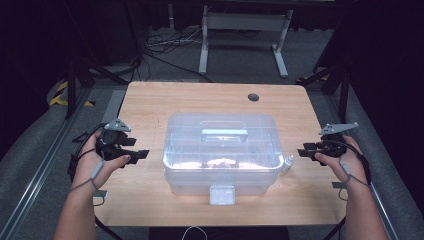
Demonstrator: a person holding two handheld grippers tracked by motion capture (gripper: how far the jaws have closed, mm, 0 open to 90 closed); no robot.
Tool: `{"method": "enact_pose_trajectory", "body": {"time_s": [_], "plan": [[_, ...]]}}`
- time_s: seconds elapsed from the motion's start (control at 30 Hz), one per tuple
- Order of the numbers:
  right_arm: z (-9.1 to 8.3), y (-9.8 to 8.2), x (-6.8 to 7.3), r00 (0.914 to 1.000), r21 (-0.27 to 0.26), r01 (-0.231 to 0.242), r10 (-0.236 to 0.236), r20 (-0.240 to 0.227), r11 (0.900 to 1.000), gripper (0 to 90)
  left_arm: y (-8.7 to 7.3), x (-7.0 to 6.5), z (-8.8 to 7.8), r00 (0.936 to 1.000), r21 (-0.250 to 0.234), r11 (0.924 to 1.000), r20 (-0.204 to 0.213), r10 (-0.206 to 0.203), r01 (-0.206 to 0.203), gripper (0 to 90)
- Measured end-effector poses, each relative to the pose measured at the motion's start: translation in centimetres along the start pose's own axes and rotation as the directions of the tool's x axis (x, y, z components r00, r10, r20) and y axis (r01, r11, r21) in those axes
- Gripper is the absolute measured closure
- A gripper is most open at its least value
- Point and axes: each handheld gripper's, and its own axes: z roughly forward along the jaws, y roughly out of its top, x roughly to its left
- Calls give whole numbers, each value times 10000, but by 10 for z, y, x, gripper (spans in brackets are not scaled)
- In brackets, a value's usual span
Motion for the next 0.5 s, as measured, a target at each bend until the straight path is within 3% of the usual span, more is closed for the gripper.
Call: {"method": "enact_pose_trajectory", "body": {"time_s": [0.07,0.23,0.5], "plan": [[0,0,0,10000,3,-9,9,2,10000,588,7,-5,-4,9995,-143,9995,119,294,-292,366],[1,-2,2,9999,-9,-124,124,-29,9999,580,22,-11,-14,9959,-500,9972,680,592,-559,375],[-1,-4,2,9997,-54,-229,228,-115,9997,571,39,-17,-23,9919,-766,9934,868,925,-859,372]]}}
